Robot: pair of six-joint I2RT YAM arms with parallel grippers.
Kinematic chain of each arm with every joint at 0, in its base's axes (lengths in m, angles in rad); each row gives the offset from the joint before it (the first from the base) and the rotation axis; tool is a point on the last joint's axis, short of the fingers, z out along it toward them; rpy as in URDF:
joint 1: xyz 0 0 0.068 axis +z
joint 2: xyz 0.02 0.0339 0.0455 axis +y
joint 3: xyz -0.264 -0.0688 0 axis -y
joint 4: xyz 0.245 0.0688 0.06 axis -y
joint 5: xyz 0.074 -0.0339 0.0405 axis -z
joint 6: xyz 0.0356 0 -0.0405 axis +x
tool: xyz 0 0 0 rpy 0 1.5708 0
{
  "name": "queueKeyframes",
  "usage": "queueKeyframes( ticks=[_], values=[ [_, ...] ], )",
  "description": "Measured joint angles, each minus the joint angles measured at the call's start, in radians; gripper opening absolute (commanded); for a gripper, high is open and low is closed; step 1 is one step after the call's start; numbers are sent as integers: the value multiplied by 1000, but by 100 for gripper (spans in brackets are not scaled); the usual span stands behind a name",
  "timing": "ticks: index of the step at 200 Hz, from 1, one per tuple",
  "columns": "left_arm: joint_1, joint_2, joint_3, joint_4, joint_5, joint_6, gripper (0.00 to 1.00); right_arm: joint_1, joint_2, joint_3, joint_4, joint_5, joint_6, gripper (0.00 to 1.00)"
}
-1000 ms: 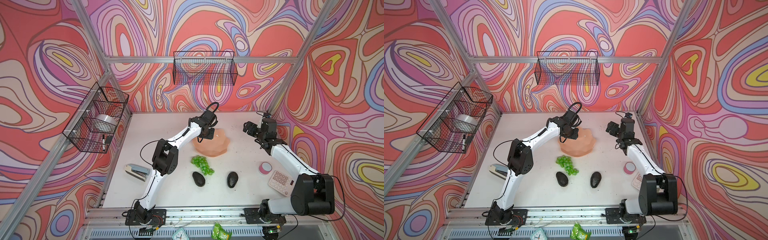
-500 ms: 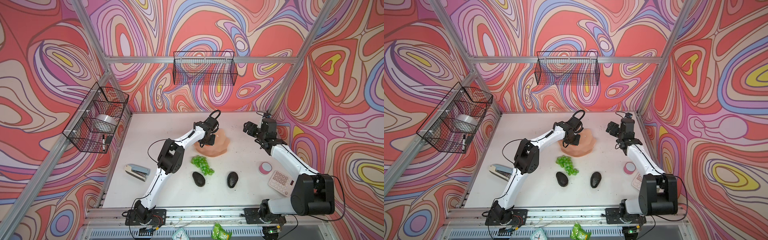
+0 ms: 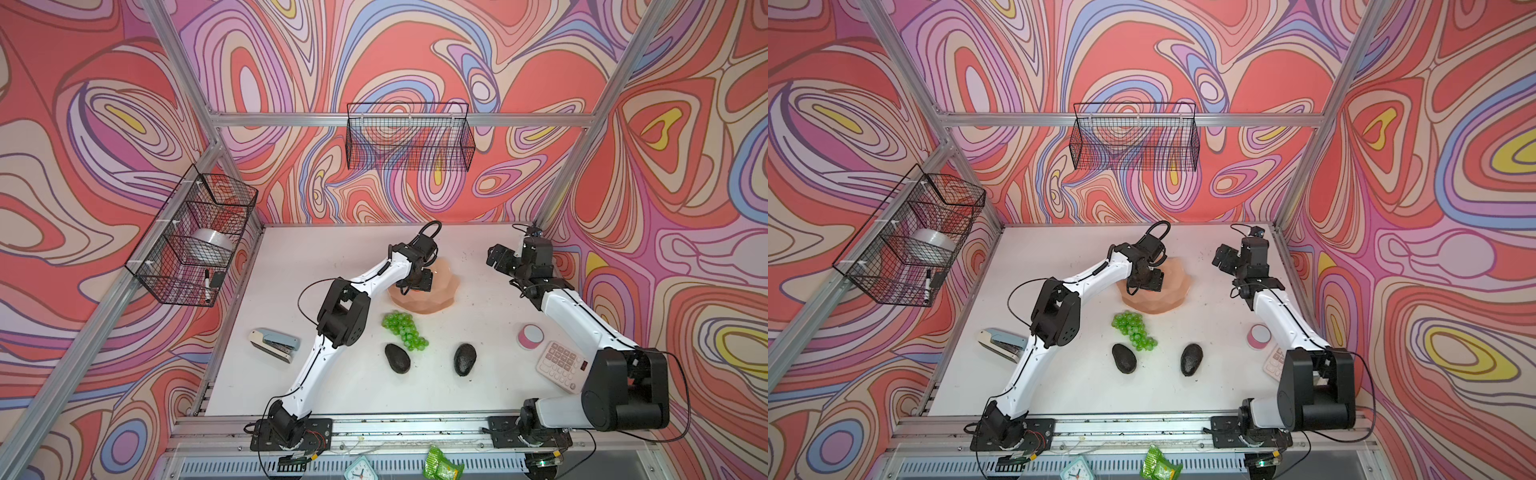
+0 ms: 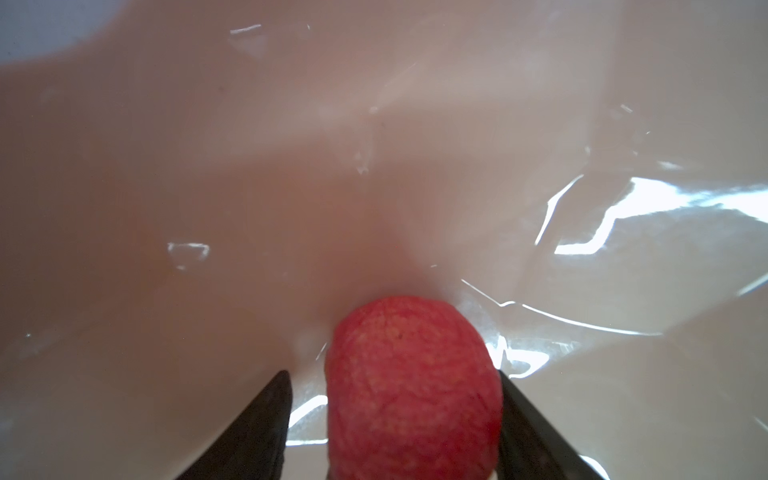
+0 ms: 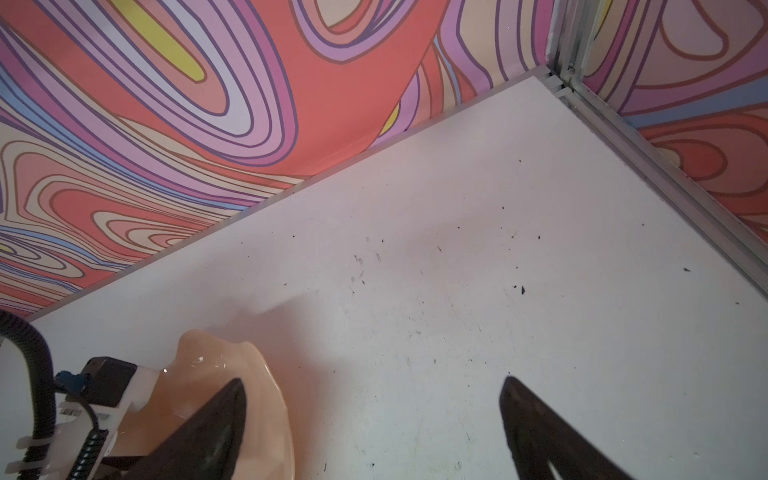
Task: Place and organize the fake fruits in the fruit bowl
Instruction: 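Carry the red apple with the left gripper over the bowl and release it, then grasp the avocado farther from the robot with the right gripper while the left withdraws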
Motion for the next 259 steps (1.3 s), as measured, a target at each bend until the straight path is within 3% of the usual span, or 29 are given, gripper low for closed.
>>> queueKeyframes(
  ticks=[43,91,114,168,221,259],
  values=[
    [1,-122,-151,59,-24,-11,88,61,-8,5,-126,39,-3,96],
    [8,-469,-437,280,-104,-18,99,430,-106,-45,-345,147,114,96],
    [32,-667,-624,445,-159,-17,100,537,-169,-106,-472,201,224,95],
    [101,-943,-968,695,-303,-14,100,648,-270,-194,-672,248,444,92],
    [130,-1033,-1086,721,-378,-26,100,735,-231,-283,-679,191,584,91],
    [142,-1057,-1104,719,-400,-40,100,753,-185,-326,-624,172,635,72]
  ],
)
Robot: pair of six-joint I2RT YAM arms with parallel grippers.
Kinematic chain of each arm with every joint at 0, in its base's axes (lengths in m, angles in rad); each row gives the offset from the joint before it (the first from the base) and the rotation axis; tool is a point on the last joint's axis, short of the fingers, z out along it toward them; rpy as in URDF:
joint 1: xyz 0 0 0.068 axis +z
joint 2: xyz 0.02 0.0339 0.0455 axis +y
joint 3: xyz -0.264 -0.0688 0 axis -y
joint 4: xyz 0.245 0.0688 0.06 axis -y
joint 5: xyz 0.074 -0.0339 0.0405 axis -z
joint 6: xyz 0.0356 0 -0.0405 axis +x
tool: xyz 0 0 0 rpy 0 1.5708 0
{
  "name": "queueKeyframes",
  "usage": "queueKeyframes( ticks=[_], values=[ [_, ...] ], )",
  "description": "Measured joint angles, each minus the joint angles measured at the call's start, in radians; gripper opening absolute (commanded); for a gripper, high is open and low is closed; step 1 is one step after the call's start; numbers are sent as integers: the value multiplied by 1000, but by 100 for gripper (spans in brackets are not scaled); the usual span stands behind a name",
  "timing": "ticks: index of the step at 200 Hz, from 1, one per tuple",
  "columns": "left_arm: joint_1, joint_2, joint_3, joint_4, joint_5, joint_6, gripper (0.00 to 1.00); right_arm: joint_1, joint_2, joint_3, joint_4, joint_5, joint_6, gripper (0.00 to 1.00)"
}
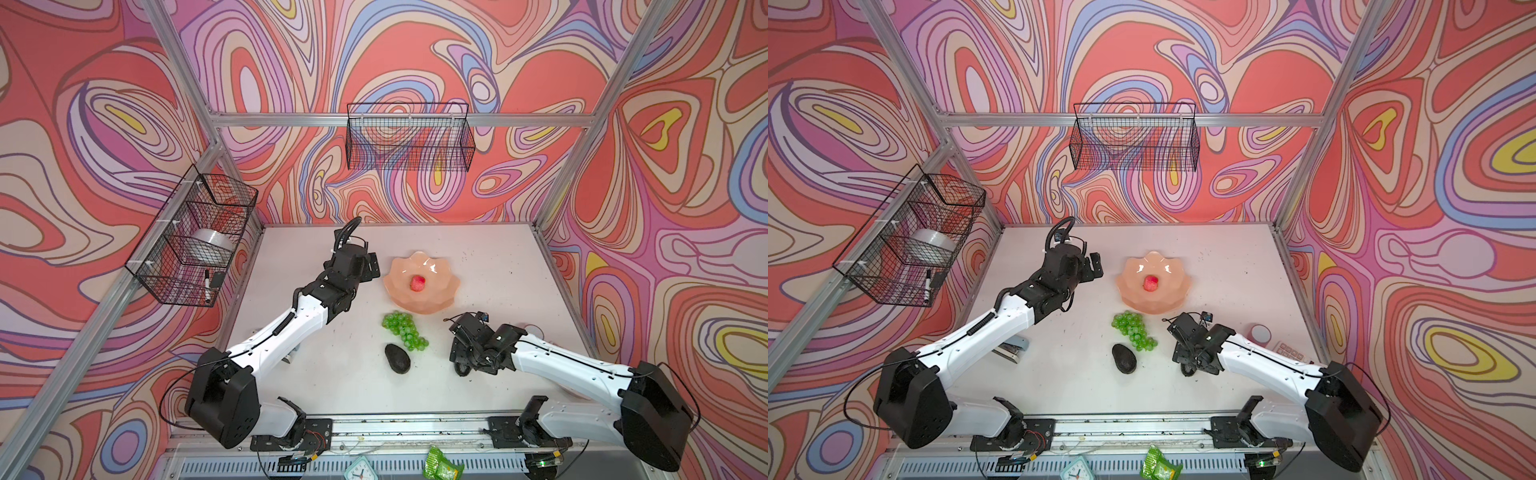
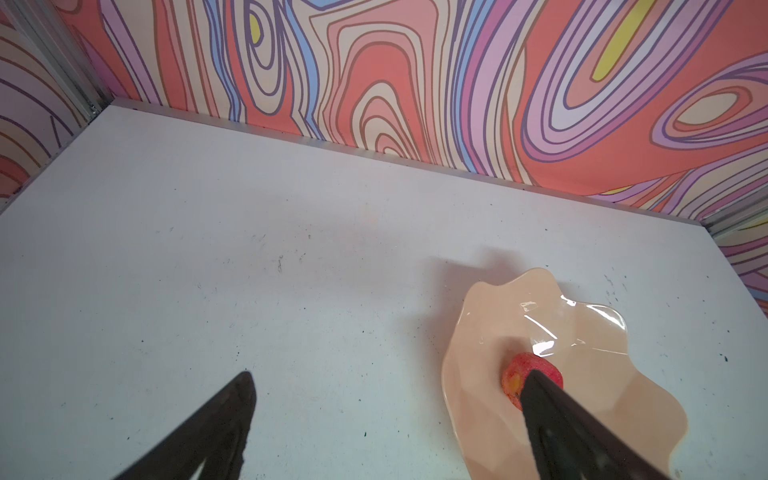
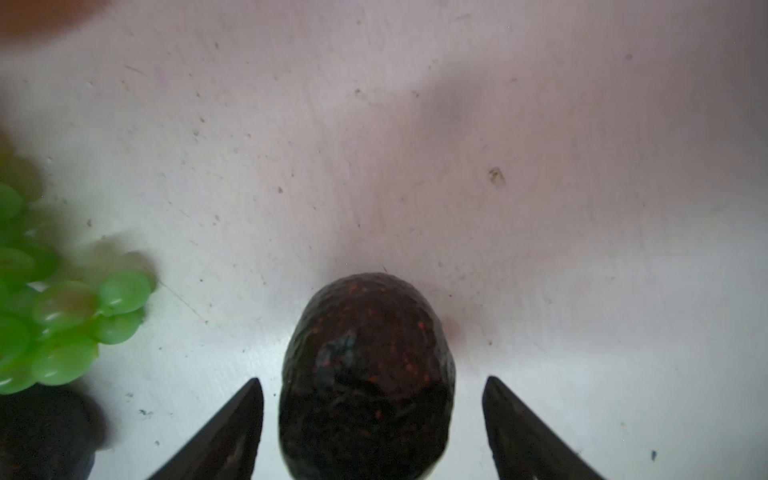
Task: Place and organize the fake fruits in the fruit bowl
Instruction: 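Grasp the avocado farther from the robot with the right gripper while the left withdraws, then lower the avocado into the bowl beside the apple and open the right gripper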
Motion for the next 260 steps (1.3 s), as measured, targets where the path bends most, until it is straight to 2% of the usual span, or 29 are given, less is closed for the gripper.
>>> queueKeyframes(
  ticks=[58,96,134,154,203,260],
  values=[
    [0,-2,0,-4,-18,-1,100,1,0,-10,32,48,5,50],
    [6,-7,-3,-20,-33,-1,100,1,0,71,-3,110,-41,48],
    [26,-66,-58,-24,-50,-21,100,-43,23,324,-12,195,-201,47],
    [40,-103,-97,-30,-59,-39,100,-85,89,452,52,206,-303,47],
    [45,-170,-146,-64,-79,-68,100,-206,351,600,208,129,-488,45],
    [54,-214,-183,-106,-106,-87,100,-264,537,624,312,35,-549,44]
  ],
)
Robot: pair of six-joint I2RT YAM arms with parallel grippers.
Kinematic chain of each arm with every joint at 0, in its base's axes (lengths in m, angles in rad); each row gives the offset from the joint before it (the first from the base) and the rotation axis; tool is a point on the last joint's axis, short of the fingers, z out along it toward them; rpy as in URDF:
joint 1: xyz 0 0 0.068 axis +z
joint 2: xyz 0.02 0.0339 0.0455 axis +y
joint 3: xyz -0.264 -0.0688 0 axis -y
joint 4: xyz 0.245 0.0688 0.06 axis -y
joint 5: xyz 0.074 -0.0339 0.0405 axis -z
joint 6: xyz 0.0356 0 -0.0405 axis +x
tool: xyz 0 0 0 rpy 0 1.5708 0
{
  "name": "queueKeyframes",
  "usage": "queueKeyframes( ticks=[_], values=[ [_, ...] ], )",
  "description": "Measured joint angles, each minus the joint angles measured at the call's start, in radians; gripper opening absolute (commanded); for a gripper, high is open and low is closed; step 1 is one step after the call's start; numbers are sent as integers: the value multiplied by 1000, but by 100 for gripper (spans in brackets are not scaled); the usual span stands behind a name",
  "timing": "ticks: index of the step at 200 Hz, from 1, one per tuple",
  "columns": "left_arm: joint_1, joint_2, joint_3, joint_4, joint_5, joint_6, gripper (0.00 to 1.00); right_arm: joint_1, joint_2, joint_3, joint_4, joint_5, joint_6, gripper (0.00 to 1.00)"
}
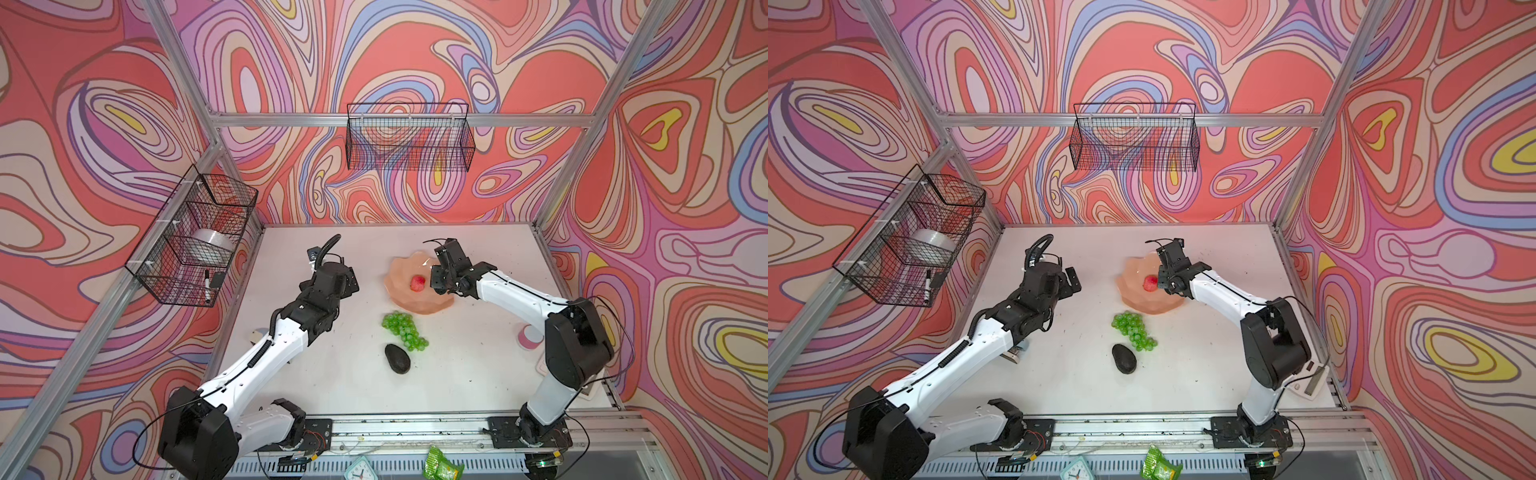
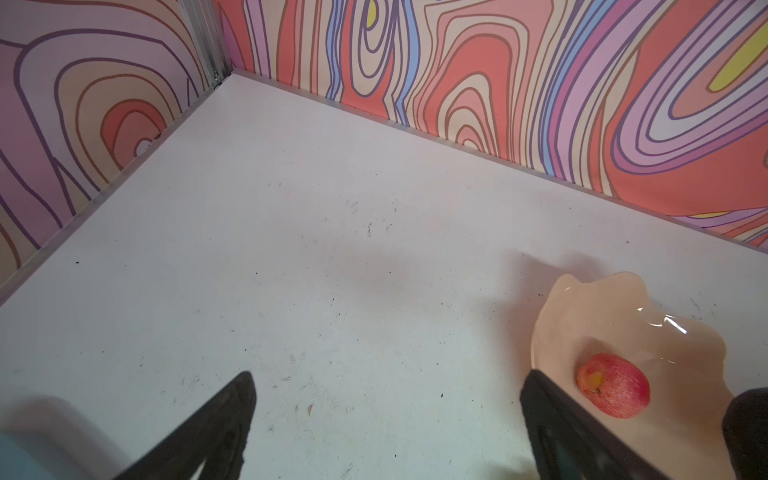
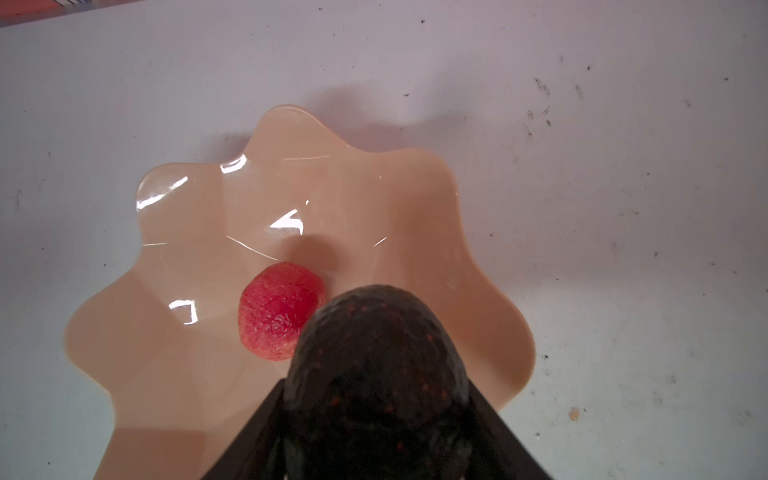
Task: Place and organize the fake fruits in the fruit bowl
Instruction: 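Lower the avocado into the bowl beside the apple and open the right gripper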
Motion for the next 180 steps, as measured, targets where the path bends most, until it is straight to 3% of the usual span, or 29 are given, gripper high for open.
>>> queueKeyframes(
  ticks=[81,180],
  values=[
    [2,0,0,-23,-9,-1,100,-26,123,5,86,-51,18,45],
    [2,0,0,-30,-9,-1,100,-31,152,5,110,-78,50,53]
  ],
)
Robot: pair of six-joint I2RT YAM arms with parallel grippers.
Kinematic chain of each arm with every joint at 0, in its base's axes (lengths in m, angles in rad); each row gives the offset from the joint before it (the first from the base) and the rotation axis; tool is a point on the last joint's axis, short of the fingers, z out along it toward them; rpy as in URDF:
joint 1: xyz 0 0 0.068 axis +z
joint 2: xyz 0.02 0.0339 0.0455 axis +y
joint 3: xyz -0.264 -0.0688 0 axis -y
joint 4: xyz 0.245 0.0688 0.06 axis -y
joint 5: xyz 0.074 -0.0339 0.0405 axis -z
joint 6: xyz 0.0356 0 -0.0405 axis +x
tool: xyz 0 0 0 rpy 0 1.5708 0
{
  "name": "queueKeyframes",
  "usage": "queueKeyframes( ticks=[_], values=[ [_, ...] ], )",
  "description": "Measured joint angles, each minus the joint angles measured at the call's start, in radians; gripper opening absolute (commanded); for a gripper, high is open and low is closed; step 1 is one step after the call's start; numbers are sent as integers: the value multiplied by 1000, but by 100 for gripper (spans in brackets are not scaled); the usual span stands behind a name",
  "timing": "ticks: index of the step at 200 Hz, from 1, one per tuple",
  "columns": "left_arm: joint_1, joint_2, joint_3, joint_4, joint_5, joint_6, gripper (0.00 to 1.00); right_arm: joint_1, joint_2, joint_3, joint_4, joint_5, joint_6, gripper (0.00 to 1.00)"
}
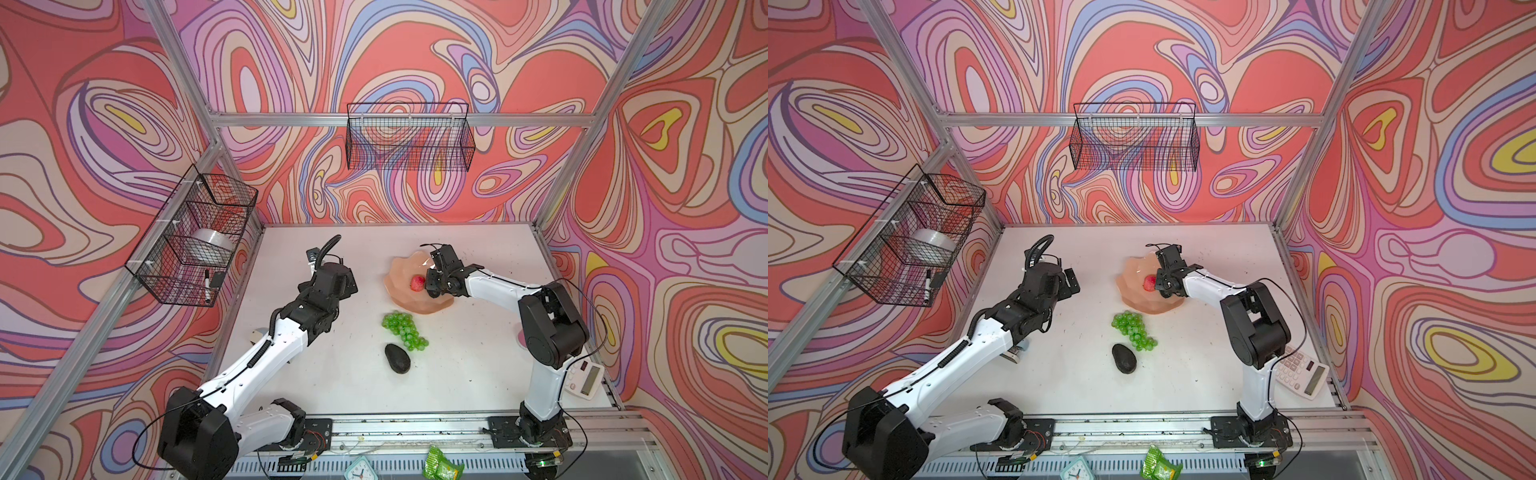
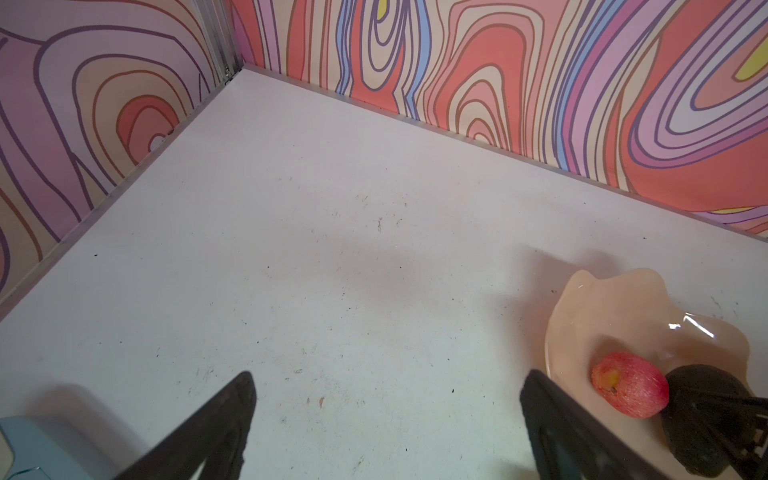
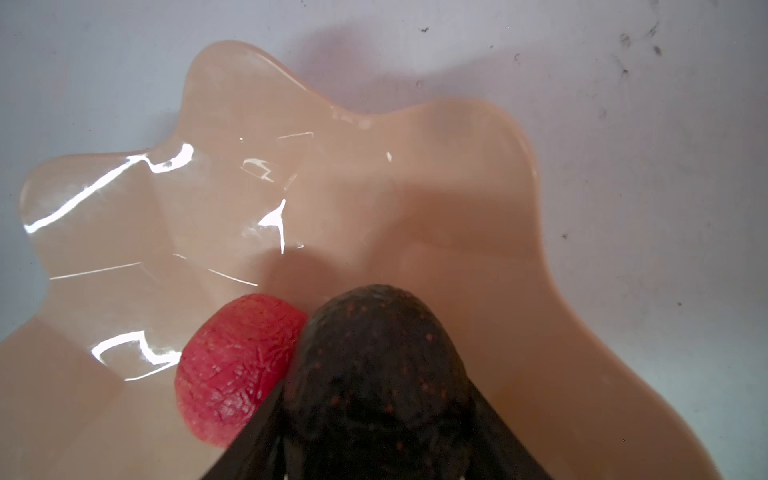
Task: Place and organize the fake fruits in the fruit bowl
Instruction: 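Lower the avocado into the bowl beside the apple and open the right gripper, then grasp the avocado nearer the robot with the left gripper while the right lifts away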
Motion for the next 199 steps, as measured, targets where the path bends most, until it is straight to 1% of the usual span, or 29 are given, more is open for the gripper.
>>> queueKeyframes(
  ticks=[78,135,151,170,184,199],
  values=[
    [0,0,0,-42,2,-8,100,-8,7,0,6,-9,16,68],
    [1,-35,-21,-102,51,-71,100,-12,-5,0,29,-10,11,75],
    [1,-39,-33,-122,85,-90,99,-12,-30,0,28,0,2,77],
    [1,-45,-48,-151,157,-115,96,-14,-83,0,29,20,-16,81],
    [1,-55,-67,-160,223,-135,94,-15,-145,-1,34,40,-35,83],
    [-10,-61,-92,-174,291,-161,93,-18,-222,-4,58,64,-55,85]
  ],
)
